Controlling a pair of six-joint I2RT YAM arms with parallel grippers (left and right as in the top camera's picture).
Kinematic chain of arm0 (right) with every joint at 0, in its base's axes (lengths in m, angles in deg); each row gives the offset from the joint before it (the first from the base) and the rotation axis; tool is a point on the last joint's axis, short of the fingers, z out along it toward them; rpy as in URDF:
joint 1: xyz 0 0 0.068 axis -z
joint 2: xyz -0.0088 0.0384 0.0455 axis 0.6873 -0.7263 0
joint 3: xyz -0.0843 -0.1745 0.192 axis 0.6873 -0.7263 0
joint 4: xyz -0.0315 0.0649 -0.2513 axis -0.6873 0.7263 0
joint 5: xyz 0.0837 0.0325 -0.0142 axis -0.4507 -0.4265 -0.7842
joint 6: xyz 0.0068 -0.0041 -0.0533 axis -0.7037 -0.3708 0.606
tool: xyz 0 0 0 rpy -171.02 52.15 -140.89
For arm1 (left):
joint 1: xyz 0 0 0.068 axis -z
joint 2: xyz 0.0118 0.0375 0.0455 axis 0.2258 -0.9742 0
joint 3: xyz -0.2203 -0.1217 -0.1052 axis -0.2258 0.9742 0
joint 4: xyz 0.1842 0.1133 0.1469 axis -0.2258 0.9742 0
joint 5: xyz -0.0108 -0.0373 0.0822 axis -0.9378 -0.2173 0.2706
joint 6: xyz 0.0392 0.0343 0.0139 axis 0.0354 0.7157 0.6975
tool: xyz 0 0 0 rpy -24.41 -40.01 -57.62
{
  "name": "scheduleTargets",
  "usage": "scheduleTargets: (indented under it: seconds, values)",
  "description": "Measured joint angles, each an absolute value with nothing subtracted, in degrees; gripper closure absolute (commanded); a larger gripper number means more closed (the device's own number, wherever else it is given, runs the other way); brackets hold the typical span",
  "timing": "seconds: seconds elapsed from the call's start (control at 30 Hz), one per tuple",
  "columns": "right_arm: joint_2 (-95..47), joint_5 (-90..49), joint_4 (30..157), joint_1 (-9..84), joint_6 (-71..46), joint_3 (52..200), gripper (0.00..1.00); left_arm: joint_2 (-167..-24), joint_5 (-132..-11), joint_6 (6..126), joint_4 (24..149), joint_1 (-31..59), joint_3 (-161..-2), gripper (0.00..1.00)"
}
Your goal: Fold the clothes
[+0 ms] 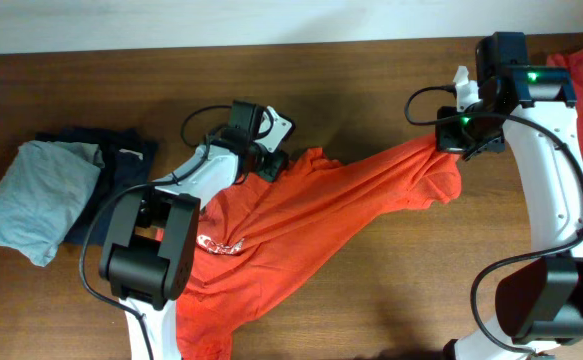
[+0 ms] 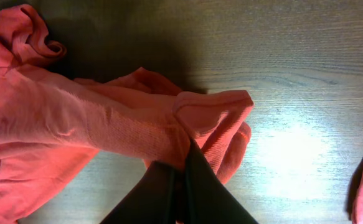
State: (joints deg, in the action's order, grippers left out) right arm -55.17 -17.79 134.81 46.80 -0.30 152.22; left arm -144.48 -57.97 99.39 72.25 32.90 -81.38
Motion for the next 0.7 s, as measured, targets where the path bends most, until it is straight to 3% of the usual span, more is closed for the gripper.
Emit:
scheduleTargets:
  seconds: [0.7]
  values:
    - [-55.17,-17.79,134.50,46.80,-0.34,152.22,0.96,-142.73,-58.18,110.75,81.85,32.90,-85.92,0.50]
